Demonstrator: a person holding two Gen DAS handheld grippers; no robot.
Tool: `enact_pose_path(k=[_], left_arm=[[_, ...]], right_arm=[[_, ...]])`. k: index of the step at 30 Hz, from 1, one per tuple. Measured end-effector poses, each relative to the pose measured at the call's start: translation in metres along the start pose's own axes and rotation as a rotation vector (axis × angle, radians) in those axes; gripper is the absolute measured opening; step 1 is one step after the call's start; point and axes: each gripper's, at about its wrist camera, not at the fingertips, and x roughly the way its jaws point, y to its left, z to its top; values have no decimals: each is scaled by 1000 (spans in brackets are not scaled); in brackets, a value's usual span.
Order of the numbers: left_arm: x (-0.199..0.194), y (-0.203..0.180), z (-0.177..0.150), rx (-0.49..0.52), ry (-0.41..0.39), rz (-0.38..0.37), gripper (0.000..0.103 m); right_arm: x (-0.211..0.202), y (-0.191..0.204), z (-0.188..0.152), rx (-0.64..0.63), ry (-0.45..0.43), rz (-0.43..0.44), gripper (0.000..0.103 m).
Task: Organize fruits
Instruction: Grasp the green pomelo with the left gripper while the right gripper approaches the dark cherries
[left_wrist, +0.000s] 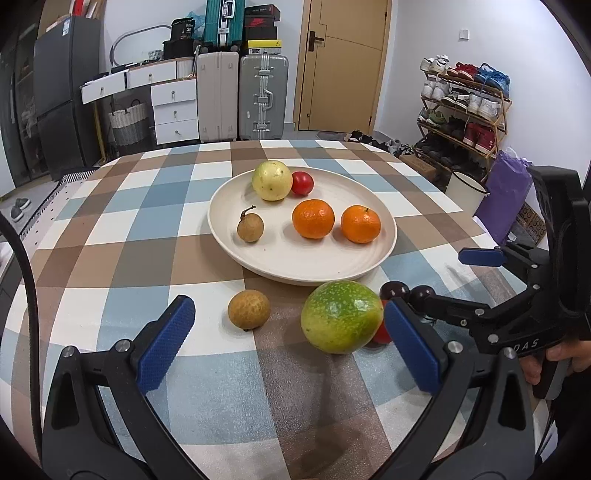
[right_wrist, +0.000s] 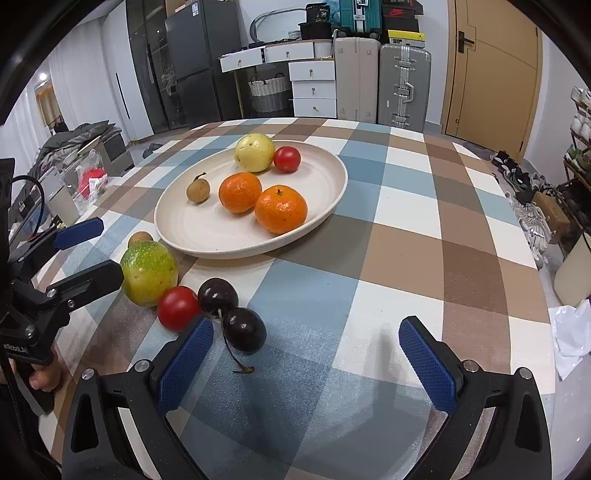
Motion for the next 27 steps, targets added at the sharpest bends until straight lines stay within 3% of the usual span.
enact_pose_path(k=[14,21,24,27], left_arm=[[6,-1,-1,1,25,-12,102],[7,-8,-2,33,41,-52,101],[8,-11,-3,47,53,-74,95],[12,-13,-4,50,82,-103,79]], right_arm=[[7,-5,1,17,25,-10,102],[11,-4,2,13,37,-6,102],[12,-4,3,14,38,1,101],[13,-2,2,10,44,20,92]])
